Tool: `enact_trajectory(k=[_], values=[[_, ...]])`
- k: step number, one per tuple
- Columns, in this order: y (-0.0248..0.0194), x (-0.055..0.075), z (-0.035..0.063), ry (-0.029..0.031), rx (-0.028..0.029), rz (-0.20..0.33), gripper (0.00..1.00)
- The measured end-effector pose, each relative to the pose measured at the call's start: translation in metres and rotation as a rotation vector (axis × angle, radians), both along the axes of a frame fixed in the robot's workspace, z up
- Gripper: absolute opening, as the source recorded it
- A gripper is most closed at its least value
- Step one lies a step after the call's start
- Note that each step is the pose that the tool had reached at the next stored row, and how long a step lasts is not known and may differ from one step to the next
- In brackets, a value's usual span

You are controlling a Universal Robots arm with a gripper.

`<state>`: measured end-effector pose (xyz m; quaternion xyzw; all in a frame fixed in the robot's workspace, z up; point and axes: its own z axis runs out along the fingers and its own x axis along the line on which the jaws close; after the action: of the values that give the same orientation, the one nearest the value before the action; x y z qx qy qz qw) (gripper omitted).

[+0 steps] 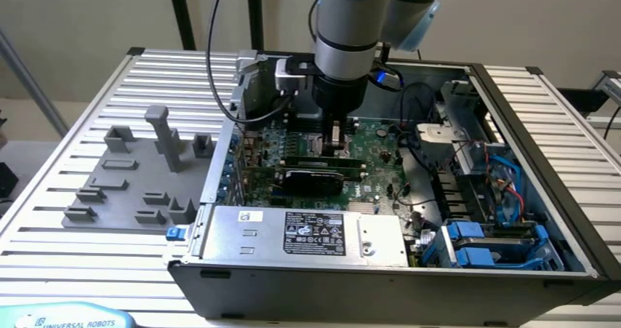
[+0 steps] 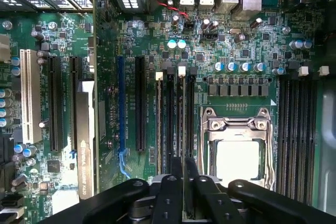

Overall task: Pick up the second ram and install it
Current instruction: 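Insert the second ram into the second slot, then press down the second ram until it locks into place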

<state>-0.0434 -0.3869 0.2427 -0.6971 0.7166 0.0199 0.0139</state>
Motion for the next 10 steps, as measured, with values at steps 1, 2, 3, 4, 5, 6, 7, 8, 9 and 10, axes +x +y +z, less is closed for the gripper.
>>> enact_trajectory(k=[1, 2, 3, 4, 5, 6, 7, 8, 9, 10], values=[[0.0000, 0.0000, 0.0000, 0.0000, 0.0000, 0.000, 0.11], [0.0000, 0.0000, 0.0001, 0.0000, -0.0001, 0.000, 0.11], [0.0000, -0.0001, 0.0001, 0.0001, -0.0002, 0.000, 0.11], [0.0000, -0.0001, 0.0001, 0.0001, -0.0002, 0.000, 0.11], [0.0000, -0.0001, 0.0001, 0.0001, -0.0002, 0.000, 0.11], [0.0000, -0.0001, 0.0001, 0.0001, -0.0002, 0.000, 0.11], [0.0000, 0.0000, 0.0001, 0.0001, -0.0001, 0.000, 0.11], [0.0000, -0.0001, 0.0001, 0.0001, -0.0001, 0.000, 0.11], [0.0000, -0.0001, 0.0001, 0.0001, -0.0002, 0.000, 0.11], [0.0000, -0.0001, 0.0001, 0.0001, -0.0002, 0.000, 0.11]])
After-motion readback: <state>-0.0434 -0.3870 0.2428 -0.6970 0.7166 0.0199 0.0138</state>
